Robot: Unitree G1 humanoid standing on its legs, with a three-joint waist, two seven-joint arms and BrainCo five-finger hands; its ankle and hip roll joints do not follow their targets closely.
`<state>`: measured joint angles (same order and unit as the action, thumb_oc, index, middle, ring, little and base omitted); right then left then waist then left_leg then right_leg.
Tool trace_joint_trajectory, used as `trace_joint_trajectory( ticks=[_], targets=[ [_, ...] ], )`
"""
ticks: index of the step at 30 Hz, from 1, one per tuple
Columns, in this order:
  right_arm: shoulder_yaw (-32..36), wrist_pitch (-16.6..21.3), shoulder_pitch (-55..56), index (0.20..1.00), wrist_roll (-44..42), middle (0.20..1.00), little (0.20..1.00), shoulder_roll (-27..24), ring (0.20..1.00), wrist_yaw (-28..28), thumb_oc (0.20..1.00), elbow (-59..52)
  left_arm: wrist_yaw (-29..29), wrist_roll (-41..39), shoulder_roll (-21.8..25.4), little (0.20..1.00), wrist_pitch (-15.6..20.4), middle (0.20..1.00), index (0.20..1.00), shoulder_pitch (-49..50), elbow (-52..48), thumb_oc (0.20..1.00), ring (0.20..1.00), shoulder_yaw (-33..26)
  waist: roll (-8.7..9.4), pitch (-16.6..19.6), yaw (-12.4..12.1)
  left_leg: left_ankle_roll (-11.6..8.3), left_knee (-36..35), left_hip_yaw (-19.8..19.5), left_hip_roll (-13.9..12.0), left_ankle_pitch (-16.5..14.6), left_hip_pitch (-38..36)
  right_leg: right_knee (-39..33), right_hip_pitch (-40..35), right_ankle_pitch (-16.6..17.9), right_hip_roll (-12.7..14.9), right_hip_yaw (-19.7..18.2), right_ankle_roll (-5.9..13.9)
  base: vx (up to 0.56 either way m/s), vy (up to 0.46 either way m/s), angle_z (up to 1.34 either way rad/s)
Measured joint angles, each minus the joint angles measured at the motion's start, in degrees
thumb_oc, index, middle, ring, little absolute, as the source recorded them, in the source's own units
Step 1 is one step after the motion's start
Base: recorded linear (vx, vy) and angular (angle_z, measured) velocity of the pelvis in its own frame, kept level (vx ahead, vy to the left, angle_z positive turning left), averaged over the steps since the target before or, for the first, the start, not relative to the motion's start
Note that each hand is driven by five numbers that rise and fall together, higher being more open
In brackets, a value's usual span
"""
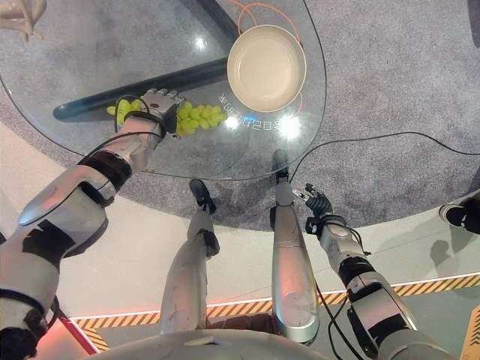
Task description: Pick up fruits into the plate
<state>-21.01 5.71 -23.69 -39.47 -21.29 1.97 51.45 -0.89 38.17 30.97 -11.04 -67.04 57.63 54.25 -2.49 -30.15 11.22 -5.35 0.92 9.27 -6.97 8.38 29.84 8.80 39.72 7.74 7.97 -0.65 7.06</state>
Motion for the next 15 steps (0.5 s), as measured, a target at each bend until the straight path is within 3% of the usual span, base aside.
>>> trace_joint_trajectory(
  ticks=[11, 15],
  targets=[
    [0.1, 0.9, 0.0, 1.000, -1.2, 1.000, 1.000, 0.0, 1.000, 0.0, 1.000, 0.1, -0.5, 2.1, 1.3, 1.000, -0.4, 1.000, 1.000, 3.0, -0.6, 1.000, 1.000, -0.2, 0.01, 0.0, -1.0, 0.12, 0.9, -0.2, 0.0, 0.1, 1.0, 0.2, 0.6, -0.3, 0.0, 0.0, 0.29, 0.00, 0.000, 0.01],
    [0.1, 1.1, 0.0, 1.000, -2.3, 1.000, 1.000, 0.0, 1.000, 0.1, 1.000, 0.0, 0.0, 2.5, 1.3, 1.000, -2.1, 1.000, 1.000, 2.8, -0.8, 1.000, 1.000, -0.3, 0.08, 0.1, -1.4, 0.12, 0.9, -0.4, 0.0, 0.2, 1.8, 0.2, 1.2, -0.3, 0.0, 0.1, 0.28, 0.00, 0.000, 0.00]
  ],
)
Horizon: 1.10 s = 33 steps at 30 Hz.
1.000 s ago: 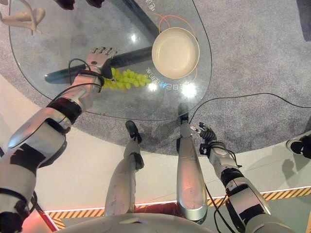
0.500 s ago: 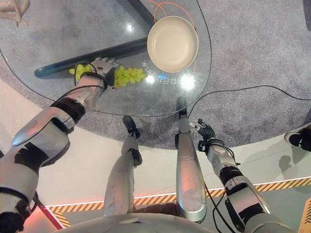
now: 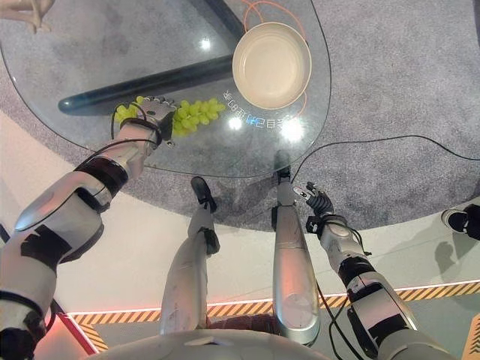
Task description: Pick up fruits into the plate
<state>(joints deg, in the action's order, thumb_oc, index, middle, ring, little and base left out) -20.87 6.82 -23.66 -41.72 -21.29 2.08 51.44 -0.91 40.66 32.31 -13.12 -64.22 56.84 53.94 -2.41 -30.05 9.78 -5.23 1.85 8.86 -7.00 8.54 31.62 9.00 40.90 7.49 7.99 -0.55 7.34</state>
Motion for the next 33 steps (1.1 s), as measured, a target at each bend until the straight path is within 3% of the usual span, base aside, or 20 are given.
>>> trace_joint_trajectory(
  ticks=[1, 2, 3, 4, 5, 12, 19, 33],
  targets=[
    [0.0, 0.1, 0.0, 1.000, -0.1, 1.000, 1.000, 0.0, 1.000, 0.0, 1.000, 0.0, 0.5, 0.1, 0.0, 1.000, -0.5, 1.000, 1.000, 0.0, 0.1, 1.000, 1.000, 0.0, 0.04, 0.0, -0.1, -0.01, 0.0, 0.0, 0.0, 0.0, 0.1, 0.0, 0.1, 0.0, 0.0, 0.0, 0.00, 0.00, 0.000, 0.00],
    [-0.1, 0.2, 0.0, 1.000, -0.5, 1.000, 1.000, 0.1, 1.000, 0.0, 1.000, 0.0, 1.0, 0.9, 0.0, 0.925, -0.7, 0.925, 0.925, 0.2, 0.3, 0.925, 0.925, 0.0, 0.23, 0.1, -0.1, -0.04, 0.0, 0.0, 0.0, 0.0, 0.2, 0.0, 0.2, 0.0, 0.0, 0.0, -0.05, 0.00, 0.000, 0.00],
    [-0.1, 0.4, 0.0, 1.000, -1.2, 1.000, 1.000, 0.1, 1.000, -0.1, 1.000, 0.0, 1.4, 1.2, 0.0, 0.545, -1.0, 0.545, 0.545, 0.3, 0.5, 0.545, 0.545, 0.0, 0.31, 0.2, -0.1, -0.04, 0.0, 0.0, 0.0, 0.0, 0.2, 0.0, 0.2, 0.2, 0.0, 0.0, -0.21, 0.00, 0.000, 0.00],
    [-0.1, 0.5, 0.0, 1.000, -2.5, 1.000, 1.000, 0.1, 1.000, -0.1, 1.000, -0.1, 2.4, 1.2, 0.0, 0.256, -1.8, 0.256, 0.256, 0.6, 0.5, 0.256, 0.256, 0.0, 0.59, 0.3, -0.1, -0.05, 0.0, 0.0, 0.0, 0.0, 0.2, 0.0, 0.3, 0.2, 0.0, 0.0, -0.27, 0.00, 0.000, 0.00],
    [-0.1, 0.5, 0.0, 1.000, -2.9, 1.000, 1.000, 0.1, 1.000, -0.1, 1.000, -0.3, 3.5, 1.3, 0.0, 0.200, -2.2, 0.200, 0.200, 1.0, 0.5, 0.200, 0.200, -0.1, 0.90, 0.5, 0.0, -0.05, 0.0, 0.1, 0.0, 0.0, 0.3, 0.0, 0.4, 0.2, 0.0, 0.0, -0.30, -0.01, 0.033, -0.02],
    [-0.1, 0.8, 0.1, 1.000, -7.2, 1.000, 1.000, 0.7, 1.000, -1.3, 1.000, -1.8, 8.6, 2.1, -0.2, 0.200, -4.2, 0.200, 0.200, 2.9, 3.1, 0.200, 0.200, -0.3, 3.25, 1.9, 0.1, -0.09, 0.2, 0.2, 0.0, 0.0, 1.6, 0.0, 1.8, 0.3, 0.0, -0.2, -0.37, 0.00, 0.000, 0.00],
    [0.4, 0.8, 0.1, 1.000, -15.0, 1.000, 1.000, 2.4, 1.000, -2.9, 1.000, -3.8, 9.9, -0.5, -0.2, 0.200, -5.7, 0.200, 0.200, 3.7, 4.9, 0.200, 0.200, -1.4, 3.44, 2.0, 0.0, -0.25, 0.9, 0.0, 0.0, -0.2, 3.4, 0.1, 3.0, 0.4, 0.0, -0.2, -0.51, -0.01, 0.024, 0.00],
    [0.8, 1.0, 0.1, 1.000, -16.8, 1.000, 1.000, 2.4, 1.000, -5.1, 1.000, -4.2, 11.0, -3.1, -0.2, 0.200, -6.5, 0.200, 0.200, 3.3, 6.2, 0.200, 0.200, -1.5, 4.47, 2.5, 0.0, -0.33, 2.0, 0.1, -0.1, -0.5, 4.4, 0.1, 3.8, 0.5, 0.0, -0.4, -0.54, 0.00, 0.003, 0.00]
  ],
)
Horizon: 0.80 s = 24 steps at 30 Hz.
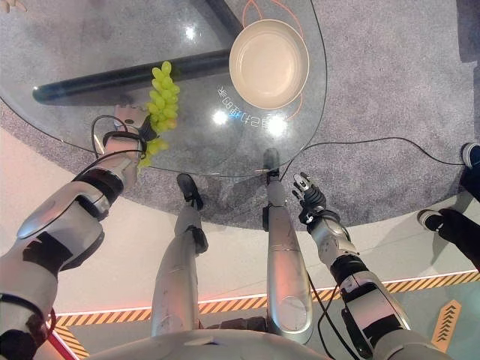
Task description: Pick up fruits into the plate
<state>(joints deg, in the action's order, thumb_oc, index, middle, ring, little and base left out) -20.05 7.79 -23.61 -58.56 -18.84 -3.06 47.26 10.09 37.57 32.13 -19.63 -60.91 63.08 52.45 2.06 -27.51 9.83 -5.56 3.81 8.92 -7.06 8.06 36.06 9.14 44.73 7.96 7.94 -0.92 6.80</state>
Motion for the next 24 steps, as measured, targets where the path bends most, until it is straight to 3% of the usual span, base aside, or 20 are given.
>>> trace_joint_trajectory(
  ticks=[12, 24],
  targets=[
    [-0.2, 0.7, 0.0, 1.000, 0.1, 1.000, 1.000, 0.4, 1.000, -1.0, 1.000, -0.3, 3.5, -11.3, 0.0, 0.200, 4.4, 0.200, 0.200, 0.5, 0.4, 0.200, 0.200, -1.4, 0.07, 0.0, -0.1, 0.01, -0.2, 0.1, 0.0, 0.0, -3.0, 0.1, -2.8, 0.3, 0.0, 0.0, -0.26, 0.00, 0.000, 0.00],
    [-0.2, 1.2, 0.9, 1.000, 1.0, 1.000, 1.000, 1.9, 1.000, -1.9, 1.000, -0.4, 7.0, -21.9, 0.3, 0.200, 11.5, 0.200, 0.200, 4.9, -6.0, 0.200, 0.200, -10.1, -0.13, -0.2, -1.9, -0.04, -3.0, 0.0, 0.0, 0.8, -10.1, -1.3, -9.2, 0.3, -0.1, 0.3, -0.25, 0.00, 0.000, 0.00]
  ],
)
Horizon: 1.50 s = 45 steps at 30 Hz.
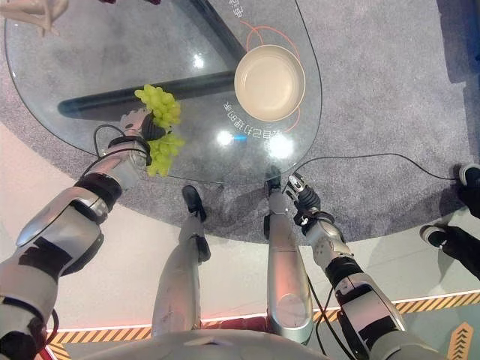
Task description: Pick up fruits into the plate
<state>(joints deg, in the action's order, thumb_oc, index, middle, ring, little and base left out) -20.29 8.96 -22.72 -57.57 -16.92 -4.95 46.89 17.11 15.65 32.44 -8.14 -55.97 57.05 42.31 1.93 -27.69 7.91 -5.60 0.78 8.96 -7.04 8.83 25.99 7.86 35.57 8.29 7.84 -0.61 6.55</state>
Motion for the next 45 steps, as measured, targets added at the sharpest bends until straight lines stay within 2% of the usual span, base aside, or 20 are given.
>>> trace_joint_trajectory(
  ticks=[10, 17, 21, 26, 34, 37, 41, 45],
  targets=[
    [0.3, 1.2, 3.0, 1.000, 0.5, 1.000, 1.000, -0.1, 1.000, -0.8, 1.000, -5.5, 1.1, 0.0, 3.3, 0.200, 3.9, 0.200, 0.200, 5.0, -8.8, 0.200, 0.200, -4.2, -0.91, -0.7, -1.7, -0.06, -3.0, -0.8, 0.0, 0.2, -9.7, -3.7, -10.9, 0.0, 0.1, 2.0, 0.02, 0.02, 0.006, 0.06],
    [0.5, 2.0, 8.5, 1.000, 0.5, 1.000, 1.000, -2.3, 1.000, -2.8, 1.000, -17.4, -1.3, 1.4, 8.1, 0.200, 5.0, 0.200, 0.200, 10.6, -21.4, 0.200, 0.200, -4.9, -1.76, -1.3, -2.4, -0.28, -5.4, -1.8, -0.1, 0.4, -16.4, -7.7, -19.4, 0.2, 0.1, 4.1, 0.30, 0.04, -0.035, 0.10],
    [4.0, -1.0, 11.2, 1.000, 0.2, 1.000, 1.000, -3.4, 1.000, -6.1, 1.000, -26.3, -3.7, 3.5, 12.0, 0.200, 7.2, 0.200, 0.200, 15.7, -30.8, 0.200, 0.200, -6.1, -1.78, -1.3, -2.5, -0.39, -5.8, -3.0, -0.1, 0.4, -19.0, -10.2, -24.0, 0.5, 0.1, 5.7, 0.30, 0.06, -0.013, 0.17],
    [7.7, -7.7, 12.1, 1.000, -1.1, 1.000, 1.000, -4.9, 1.000, -10.9, 1.000, -34.5, -7.7, 7.1, 16.8, 0.200, 9.8, 0.200, 0.200, 20.4, -40.7, 0.200, 0.200, -10.1, -1.74, -1.2, -4.2, -0.77, -5.9, -4.2, -0.2, -0.2, -21.9, -11.9, -28.6, 0.5, 0.1, 7.3, 0.30, 0.06, 0.009, 0.14],
    [9.8, -18.6, 11.1, 1.000, -2.4, 1.000, 1.000, -8.8, 1.000, -12.8, 1.000, -43.5, -13.6, 12.7, 19.3, 0.200, 12.8, 0.200, 0.200, 21.0, -48.9, 0.200, 0.200, -13.4, -1.41, 0.4, -6.3, -0.98, -5.9, -4.8, -0.1, -1.0, -25.4, -13.1, -33.2, 0.5, 0.3, 8.2, 0.32, 0.06, 0.010, 0.06],
    [9.7, -22.9, 10.9, 1.000, -6.0, 1.000, 1.000, -8.7, 1.000, -12.6, 1.000, -45.1, -16.2, 15.1, 19.3, 0.200, 15.5, 0.200, 0.200, 22.2, -51.8, 0.200, 0.200, -13.3, -1.34, 4.8, -6.4, -0.90, -5.9, -5.3, -0.1, -1.3, -25.8, -13.1, -34.0, 0.3, 0.5, 9.1, 0.59, 0.13, 0.014, 0.09],
    [7.9, -27.0, 11.6, 1.000, -10.2, 1.000, 1.000, -8.0, 1.000, -11.2, 1.000, -45.1, -19.2, 17.7, 19.2, 0.200, 18.5, 0.200, 0.200, 22.4, -54.5, 0.200, 0.200, -12.8, -1.34, 8.9, -6.6, -0.85, -6.0, -6.3, 0.1, -1.7, -27.8, -13.2, -36.9, -0.5, 0.7, 10.5, 1.08, 0.11, 0.019, 0.16],
    [5.0, -29.1, 12.8, 1.000, -14.2, 1.000, 1.000, -6.5, 1.000, -8.7, 1.000, -45.1, -22.5, 18.9, 19.1, 0.200, 21.0, 0.200, 0.200, 21.7, -57.9, 0.200, 0.200, -10.3, -1.46, 13.9, -7.2, -1.17, -6.2, -7.7, 0.4, -2.3, -28.8, -13.2, -39.0, -1.2, 1.1, 12.2, 1.34, 0.06, 0.010, 0.22]
  ],
)
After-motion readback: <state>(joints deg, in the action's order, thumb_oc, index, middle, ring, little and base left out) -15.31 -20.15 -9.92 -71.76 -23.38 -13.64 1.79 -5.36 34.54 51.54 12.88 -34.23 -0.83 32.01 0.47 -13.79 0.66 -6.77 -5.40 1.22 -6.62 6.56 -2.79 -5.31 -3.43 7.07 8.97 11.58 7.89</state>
